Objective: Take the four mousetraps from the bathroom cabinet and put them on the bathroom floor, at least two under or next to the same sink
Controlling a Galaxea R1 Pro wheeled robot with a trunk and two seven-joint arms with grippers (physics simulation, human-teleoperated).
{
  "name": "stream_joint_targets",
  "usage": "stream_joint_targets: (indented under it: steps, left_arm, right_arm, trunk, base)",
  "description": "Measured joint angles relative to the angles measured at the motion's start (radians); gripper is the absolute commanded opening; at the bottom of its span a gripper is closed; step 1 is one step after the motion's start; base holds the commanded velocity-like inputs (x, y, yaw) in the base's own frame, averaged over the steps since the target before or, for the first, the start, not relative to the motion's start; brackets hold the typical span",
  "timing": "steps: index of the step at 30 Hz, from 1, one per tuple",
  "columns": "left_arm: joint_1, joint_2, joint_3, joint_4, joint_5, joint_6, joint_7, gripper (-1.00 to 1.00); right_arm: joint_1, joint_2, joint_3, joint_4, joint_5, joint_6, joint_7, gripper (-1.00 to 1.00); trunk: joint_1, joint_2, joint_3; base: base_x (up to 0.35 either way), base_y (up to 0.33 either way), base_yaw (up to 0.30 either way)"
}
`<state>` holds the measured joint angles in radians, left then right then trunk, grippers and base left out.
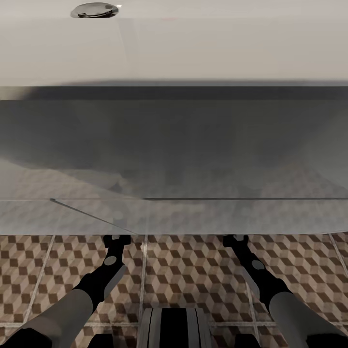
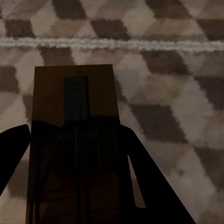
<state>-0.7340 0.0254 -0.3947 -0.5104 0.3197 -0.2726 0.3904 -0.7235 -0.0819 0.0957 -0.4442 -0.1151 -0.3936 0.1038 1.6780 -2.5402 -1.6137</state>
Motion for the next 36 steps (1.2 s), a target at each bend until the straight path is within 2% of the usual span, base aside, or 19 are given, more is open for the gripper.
stream_joint_targets:
  steps: [4, 13, 27, 36]
  left_arm:
    - [0.000, -0.017, 0.000, -0.001, 0.002, 0.000, 0.005, -1.00]
    - [0.001, -0.028, -0.004, -0.002, -0.001, -0.001, 0.004, -1.00]
    - [0.001, -0.027, -0.003, -0.005, -0.002, -0.006, 0.007, -1.00]
    - [0.002, -0.022, 0.001, -0.051, -0.001, -0.008, 0.005, -1.00]
  right_arm:
    - [0.000, 0.000, 0.000, 0.000, 0.000, 0.000, 0.000, -1.00]
    - [0.000, 0.000, 0.000, 0.001, 0.000, -0.001, -0.001, -1.00]
    - [0.000, 0.000, 0.000, 0.001, 0.000, -0.002, -0.002, -1.00]
    - [0.000, 0.000, 0.000, 0.001, 0.000, -0.002, -0.002, -1.00]
  trunk:
    - [0.000, 0.000, 0.000]
    - [0.000, 0.000, 0.000]
    - [0.000, 0.000, 0.000]
    - [0.000, 0.000, 0.000]
  base:
    - [0.000, 0.000, 0.000]
    - [-0.141, 0.000, 0.000]
    - [-0.029, 0.000, 0.000]
    - [0.003, -0.002, 0.000]
